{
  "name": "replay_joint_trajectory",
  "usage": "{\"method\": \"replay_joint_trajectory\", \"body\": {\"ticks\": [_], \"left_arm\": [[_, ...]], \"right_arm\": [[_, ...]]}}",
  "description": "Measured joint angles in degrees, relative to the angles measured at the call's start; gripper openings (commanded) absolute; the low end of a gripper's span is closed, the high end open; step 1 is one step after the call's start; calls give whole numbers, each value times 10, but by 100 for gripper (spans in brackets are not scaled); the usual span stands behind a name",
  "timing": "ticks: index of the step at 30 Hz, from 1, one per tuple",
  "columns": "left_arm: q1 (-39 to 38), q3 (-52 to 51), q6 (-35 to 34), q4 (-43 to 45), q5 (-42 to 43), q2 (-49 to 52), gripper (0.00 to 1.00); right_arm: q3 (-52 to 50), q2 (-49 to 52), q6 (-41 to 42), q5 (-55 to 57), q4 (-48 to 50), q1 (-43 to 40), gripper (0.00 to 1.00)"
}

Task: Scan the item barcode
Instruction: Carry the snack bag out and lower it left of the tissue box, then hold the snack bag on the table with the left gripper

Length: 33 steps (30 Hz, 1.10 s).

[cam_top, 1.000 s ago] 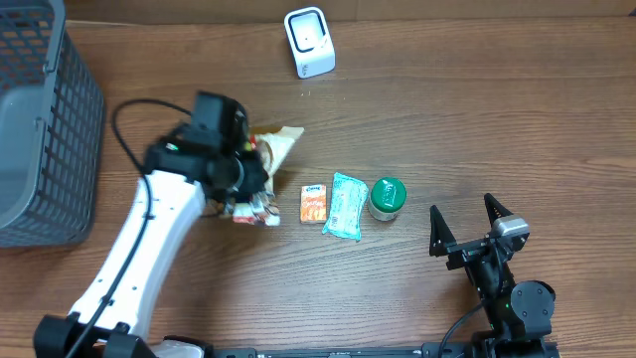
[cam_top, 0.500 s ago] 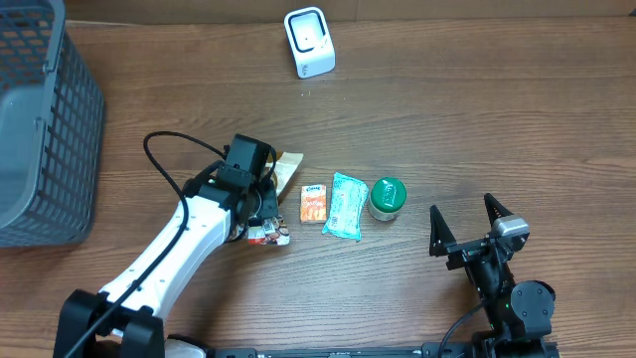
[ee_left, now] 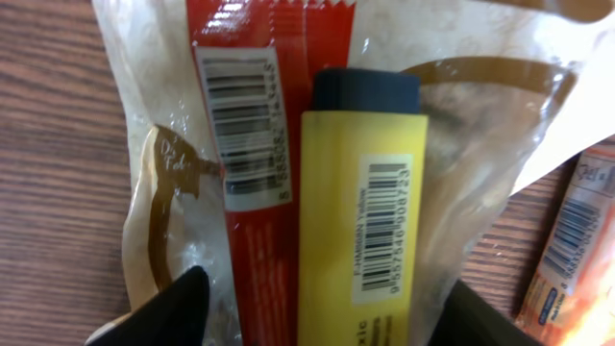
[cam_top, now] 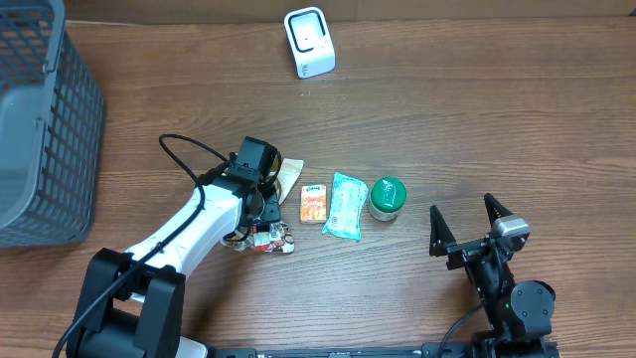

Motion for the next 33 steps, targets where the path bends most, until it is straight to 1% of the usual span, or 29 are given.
{"method": "replay_joint_trajectory", "body": {"ticks": [4, 8, 9, 11, 14, 15, 18, 23, 27, 33], "left_arm": [[0, 24, 9, -43, 0, 0, 63], [0, 93, 16, -100, 0, 0, 67], [0, 111, 17, -112, 0, -1, 67], [0, 143, 21, -136, 0, -3, 61], [0, 165, 32, -157, 0, -7, 34], [0, 167, 31, -165, -1, -7, 31], [0, 167, 34, -187, -2, -7, 28], [0, 161, 34, -188, -2, -7, 26], [0, 140, 33, -164, 0, -7, 26], [0, 97, 33, -104, 18, -7, 26]], "right_arm": [[0, 0, 0, 0, 0, 0, 100], [0, 0, 0, 0, 0, 0, 100], [0, 0, 0, 0, 0, 0, 100], [0, 0, 0, 0, 0, 0, 100], [0, 0, 0, 0, 0, 0, 100], [0, 0, 0, 0, 0, 0, 100], [0, 0, 0, 0, 0, 0, 100], [0, 0, 0, 0, 0, 0, 100], [0, 0, 0, 0, 0, 0, 100], [0, 0, 0, 0, 0, 0, 100]]}}
